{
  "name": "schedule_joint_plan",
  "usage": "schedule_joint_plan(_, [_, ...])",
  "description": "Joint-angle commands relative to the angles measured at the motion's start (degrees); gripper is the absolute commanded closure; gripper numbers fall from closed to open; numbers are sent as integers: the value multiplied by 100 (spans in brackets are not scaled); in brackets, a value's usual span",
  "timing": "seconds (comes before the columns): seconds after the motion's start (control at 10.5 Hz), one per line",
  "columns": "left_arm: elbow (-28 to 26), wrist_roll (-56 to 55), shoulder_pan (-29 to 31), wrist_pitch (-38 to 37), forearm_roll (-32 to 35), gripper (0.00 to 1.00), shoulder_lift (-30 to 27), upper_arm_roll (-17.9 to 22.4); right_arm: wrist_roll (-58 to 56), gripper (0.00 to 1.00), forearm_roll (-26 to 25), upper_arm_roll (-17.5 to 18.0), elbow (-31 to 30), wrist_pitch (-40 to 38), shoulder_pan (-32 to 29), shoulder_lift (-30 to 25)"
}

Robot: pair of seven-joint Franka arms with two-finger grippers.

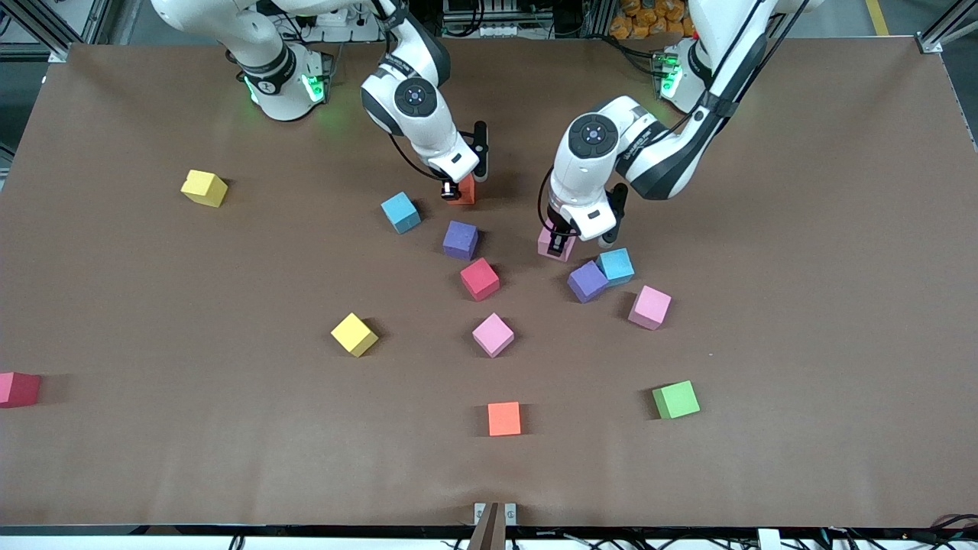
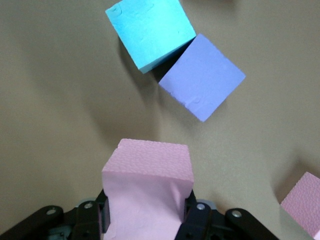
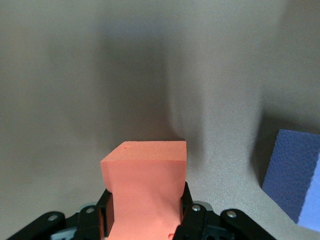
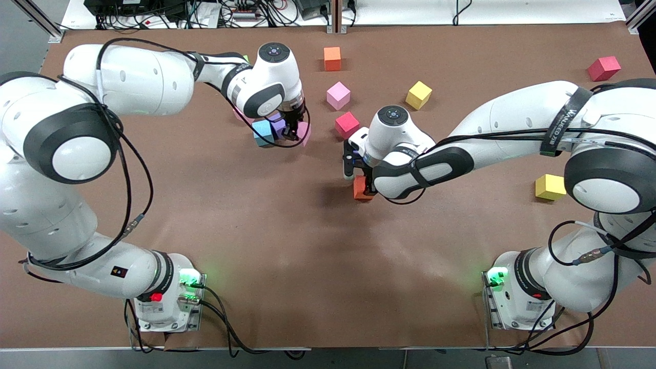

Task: Form number 2 with 11 blocks
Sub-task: 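Set the orange cube down with the right gripper while the left sets pink beside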

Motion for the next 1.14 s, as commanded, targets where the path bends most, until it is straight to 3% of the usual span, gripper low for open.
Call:
schedule_joint_plan(0.0, [-106,-410,-22,20,46,100,-108,-87,-52,99,-40,-113,-5,63,55,77])
schedule_joint_plan(0.76, [-123,-816,-58,20,46,100,-90,-114,607,97,-14,-104,21,-104,187,77])
schedule_joint_plan(0.86, [-123,-833,-49,20,46,100,-90,-114,625,86,-14,-104,21,-104,187,77])
schedule_joint_plan(0.95, [-123,-842,-57,20,46,100,-81,-114,616,56,-14,-104,21,-95,187,77])
schedule_joint_plan(1.05, [-123,-851,-40,20,46,100,-81,-114,564,1,-40,-104,21,-78,187,77])
